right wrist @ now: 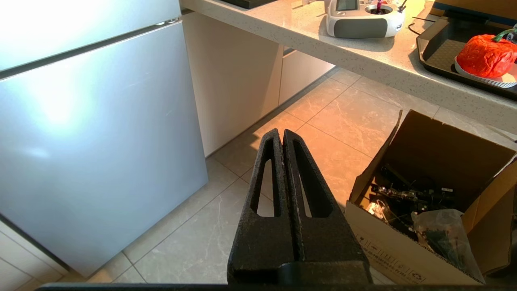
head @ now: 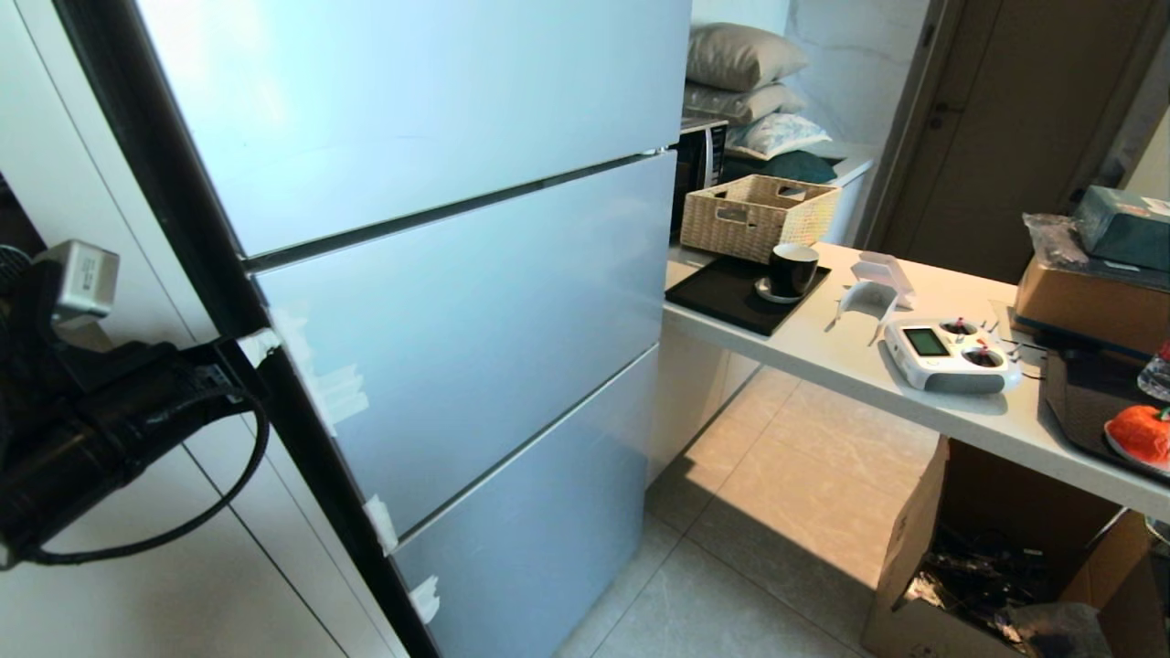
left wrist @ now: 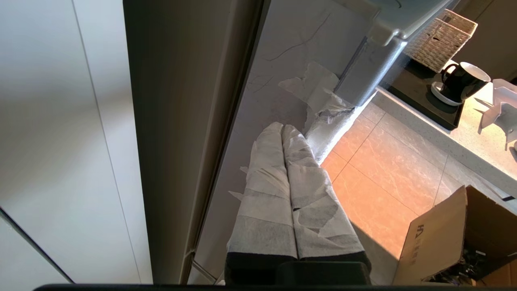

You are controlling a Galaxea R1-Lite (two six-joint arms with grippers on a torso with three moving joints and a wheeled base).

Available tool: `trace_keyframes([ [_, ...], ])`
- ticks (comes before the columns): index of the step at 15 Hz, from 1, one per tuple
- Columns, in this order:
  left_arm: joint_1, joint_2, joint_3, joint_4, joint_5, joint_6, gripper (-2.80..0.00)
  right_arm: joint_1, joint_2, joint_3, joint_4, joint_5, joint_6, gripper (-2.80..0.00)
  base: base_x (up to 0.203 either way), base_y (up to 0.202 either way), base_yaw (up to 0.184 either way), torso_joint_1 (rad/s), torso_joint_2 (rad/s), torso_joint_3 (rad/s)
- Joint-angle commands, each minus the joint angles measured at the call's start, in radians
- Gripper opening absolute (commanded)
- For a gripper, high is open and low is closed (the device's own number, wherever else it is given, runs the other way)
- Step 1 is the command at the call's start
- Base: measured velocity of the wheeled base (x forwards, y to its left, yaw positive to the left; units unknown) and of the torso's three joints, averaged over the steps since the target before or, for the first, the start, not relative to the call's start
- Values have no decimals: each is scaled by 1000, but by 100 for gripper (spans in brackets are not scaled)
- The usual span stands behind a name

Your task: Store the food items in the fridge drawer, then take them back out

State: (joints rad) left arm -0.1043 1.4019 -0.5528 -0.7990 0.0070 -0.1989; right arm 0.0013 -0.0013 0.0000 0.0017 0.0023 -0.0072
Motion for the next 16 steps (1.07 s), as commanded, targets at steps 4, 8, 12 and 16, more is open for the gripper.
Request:
trace_keyframes([
  [4, 3, 20, -6, -3, 29, 3, -280, 0, 1, 0, 0, -1, 0, -280, 0, 0, 0, 0, 0, 0],
  [8, 5, 37, -12, -5, 51, 3, -280, 0, 1, 0, 0, 1, 0, -280, 0, 0, 0, 0, 0, 0],
  [12, 3, 57, -29, -4, 50, 1, -280, 0, 1, 0, 0, 1, 0, -280, 0, 0, 0, 0, 0, 0],
  [16, -6, 52, -14, -3, 15, -2, -280, 0, 1, 0, 0, 1, 0, -280, 0, 0, 0, 0, 0, 0],
])
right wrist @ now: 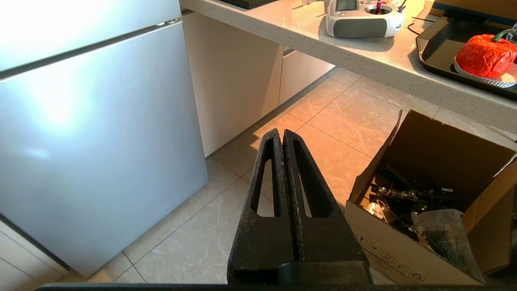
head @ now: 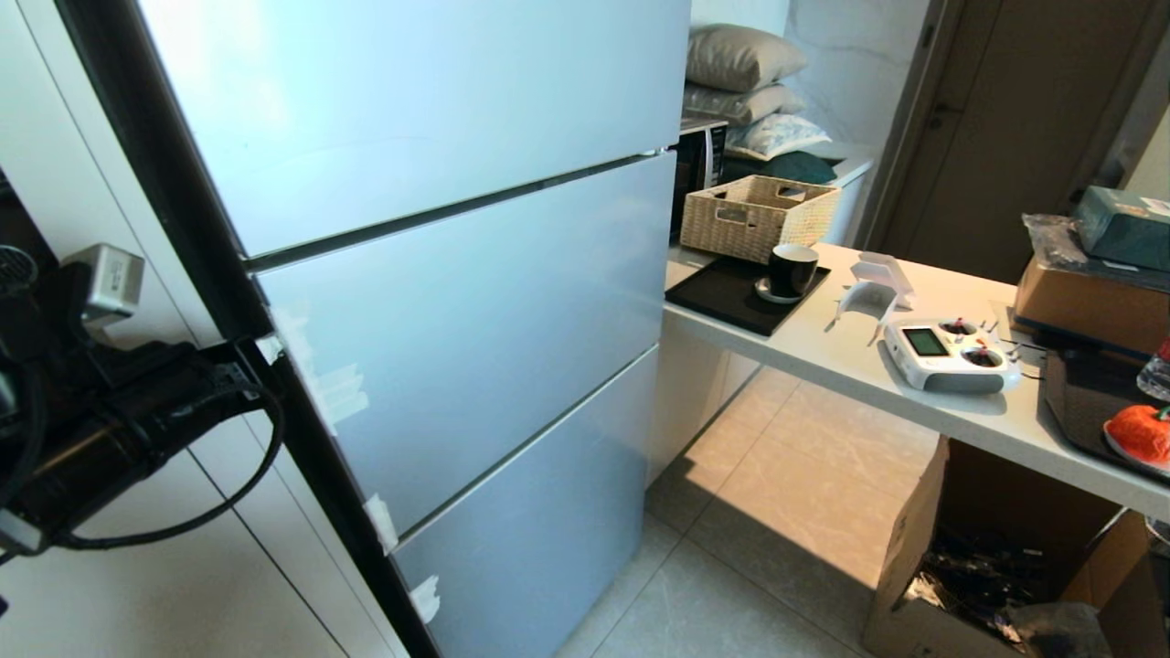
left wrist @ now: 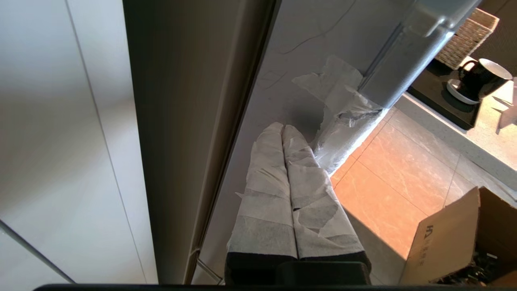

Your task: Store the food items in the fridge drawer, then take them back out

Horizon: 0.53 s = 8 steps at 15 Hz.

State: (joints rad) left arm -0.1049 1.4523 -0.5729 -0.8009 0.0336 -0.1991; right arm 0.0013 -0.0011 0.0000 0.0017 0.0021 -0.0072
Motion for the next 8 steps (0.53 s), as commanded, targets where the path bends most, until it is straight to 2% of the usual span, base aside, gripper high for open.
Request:
trace_keyframes([
  [1, -11, 0, 10, -1, -26, -2, -280, 0, 1, 0, 0, -1, -1, -280, 0, 0, 0, 0, 0, 0],
  [5, -60, -21, 50, -1, -85, 1, -280, 0, 1, 0, 0, 1, -1, -280, 0, 0, 0, 0, 0, 0],
  [8, -104, -47, 71, -1, -90, 1, -280, 0, 1, 0, 0, -1, -1, -280, 0, 0, 0, 0, 0, 0],
])
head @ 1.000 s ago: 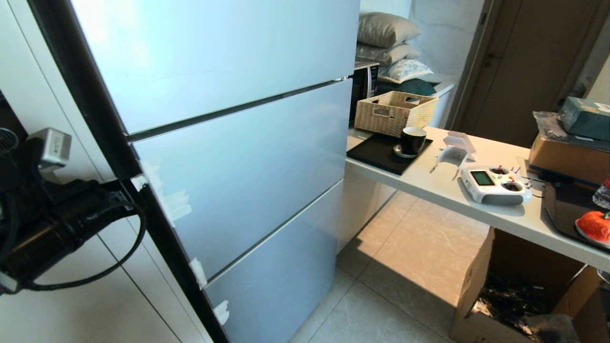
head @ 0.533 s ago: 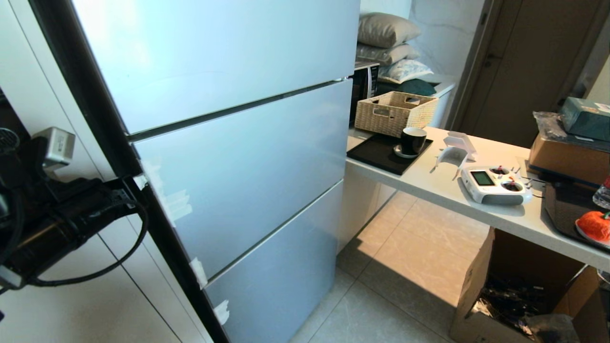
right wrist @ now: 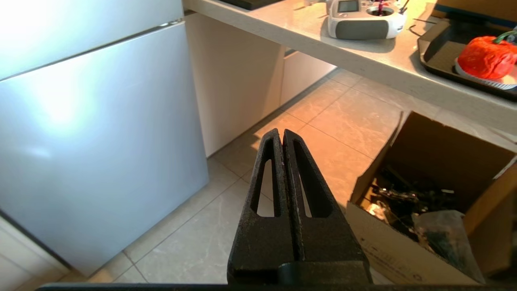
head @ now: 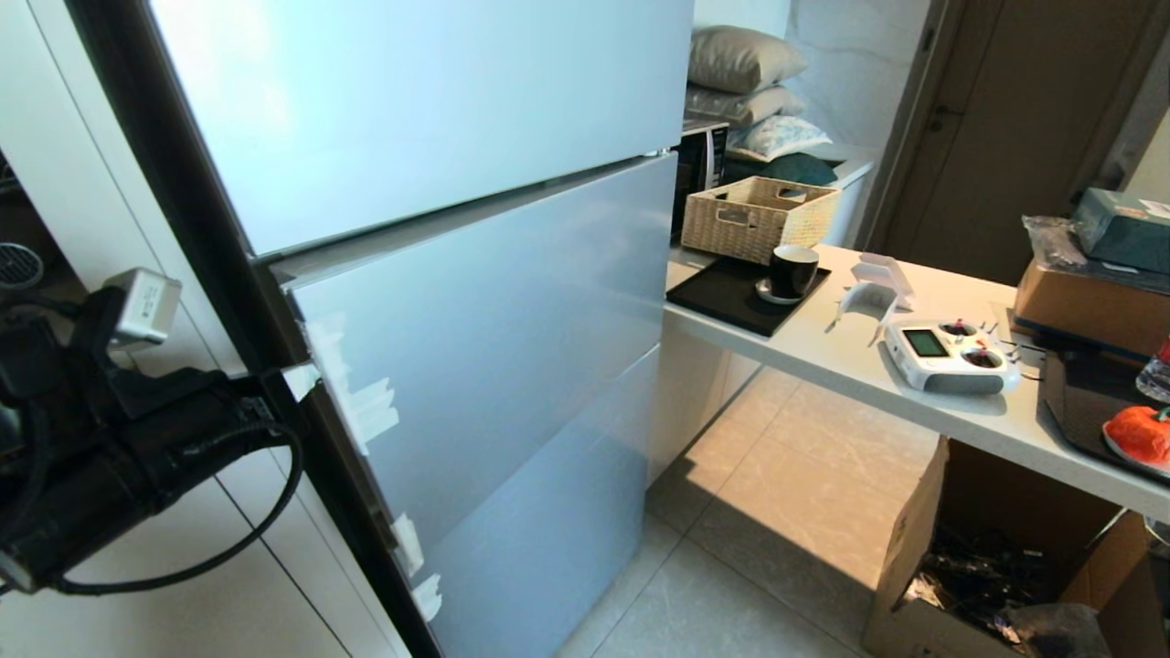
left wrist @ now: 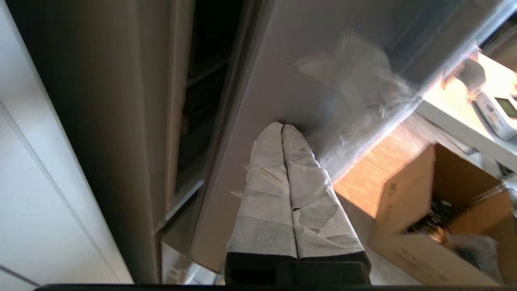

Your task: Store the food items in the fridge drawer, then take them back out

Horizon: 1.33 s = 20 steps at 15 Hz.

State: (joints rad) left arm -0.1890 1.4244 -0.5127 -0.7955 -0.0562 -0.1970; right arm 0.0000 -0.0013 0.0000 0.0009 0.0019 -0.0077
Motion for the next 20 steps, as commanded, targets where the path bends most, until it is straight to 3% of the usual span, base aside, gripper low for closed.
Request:
trace_keyframes([
  [1, -42, -34, 23, -7, -3, -1, -280, 2, 1, 0, 1, 1, 0, -280, 0, 0, 0, 0, 0, 0],
  [4, -143, -100, 74, -6, -44, -1, -280, 2, 1, 0, 1, 0, 0, -280, 0, 0, 0, 0, 0, 0],
  [7, -231, -186, 132, -4, -134, -5, -280, 2, 1, 0, 1, 1, 0, -280, 0, 0, 0, 0, 0, 0],
  [10, -241, -312, 227, 5, -280, -8, -280, 2, 1, 0, 1, 1, 0, -280, 0, 0, 0, 0, 0, 0],
  [11, -237, -340, 252, 15, -302, -6, -280, 2, 1, 0, 1, 0, 0, -280, 0, 0, 0, 0, 0, 0],
  [12, -229, -345, 254, 21, -292, -5, -280, 2, 1, 0, 1, 1, 0, -280, 0, 0, 0, 0, 0, 0],
  [14, -216, -379, 226, 23, -149, -3, -280, 2, 1, 0, 1, 0, 0, -280, 0, 0, 0, 0, 0, 0],
  [15, -214, -413, 208, 28, -114, -1, -280, 2, 1, 0, 1, 0, 0, -280, 0, 0, 0, 0, 0, 0],
  [17, -213, -505, 198, 67, -92, 10, -280, 2, 1, 0, 1, 1, 0, -280, 0, 0, 0, 0, 0, 0],
  [18, -213, -565, 197, 117, -89, 31, -280, 2, 1, 0, 1, 1, 0, -280, 0, 0, 0, 0, 0, 0],
  [20, -198, -713, 183, 323, -54, 108, -280, 2, 1, 0, 1, 1, 0, -280, 0, 0, 0, 0, 0, 0],
])
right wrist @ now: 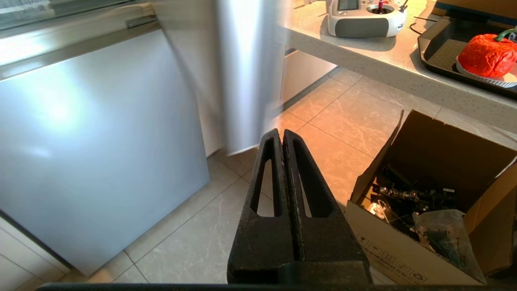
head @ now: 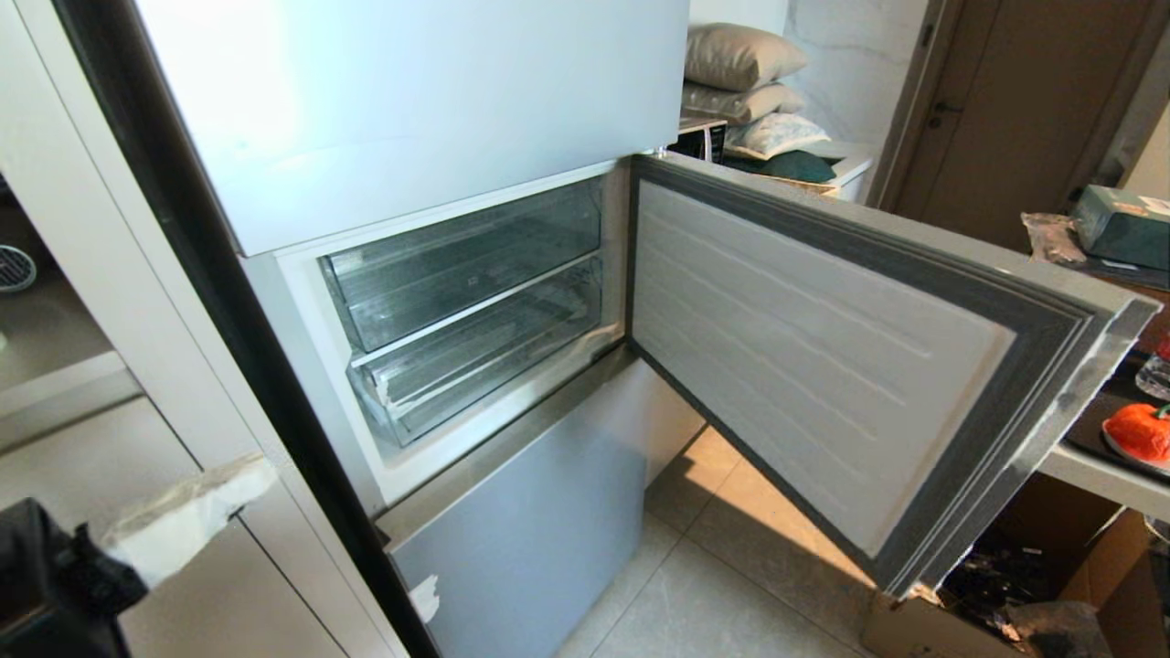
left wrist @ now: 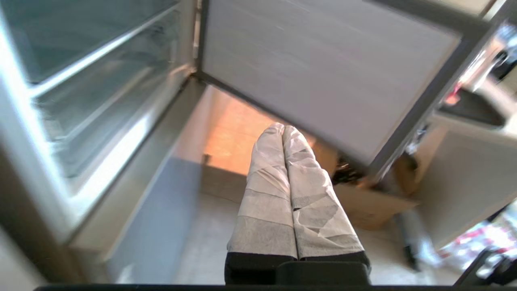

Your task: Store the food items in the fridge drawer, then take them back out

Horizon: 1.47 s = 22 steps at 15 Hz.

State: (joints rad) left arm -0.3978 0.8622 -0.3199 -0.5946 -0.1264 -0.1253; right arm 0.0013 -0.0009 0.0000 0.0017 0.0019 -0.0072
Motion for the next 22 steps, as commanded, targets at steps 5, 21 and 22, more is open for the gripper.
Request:
trace_keyframes([
  [5, 224, -368, -32, 365, 116, 151, -280, 0, 1, 0, 0, 1, 0, -280, 0, 0, 0, 0, 0, 0],
  [21, 398, -862, 312, 617, 92, 294, -280, 0, 1, 0, 0, 1, -1, -280, 0, 0, 0, 0, 0, 0],
  [22, 396, -861, 323, 596, 72, 279, -280, 0, 1, 0, 1, 2, -7, -280, 0, 0, 0, 0, 0, 0],
])
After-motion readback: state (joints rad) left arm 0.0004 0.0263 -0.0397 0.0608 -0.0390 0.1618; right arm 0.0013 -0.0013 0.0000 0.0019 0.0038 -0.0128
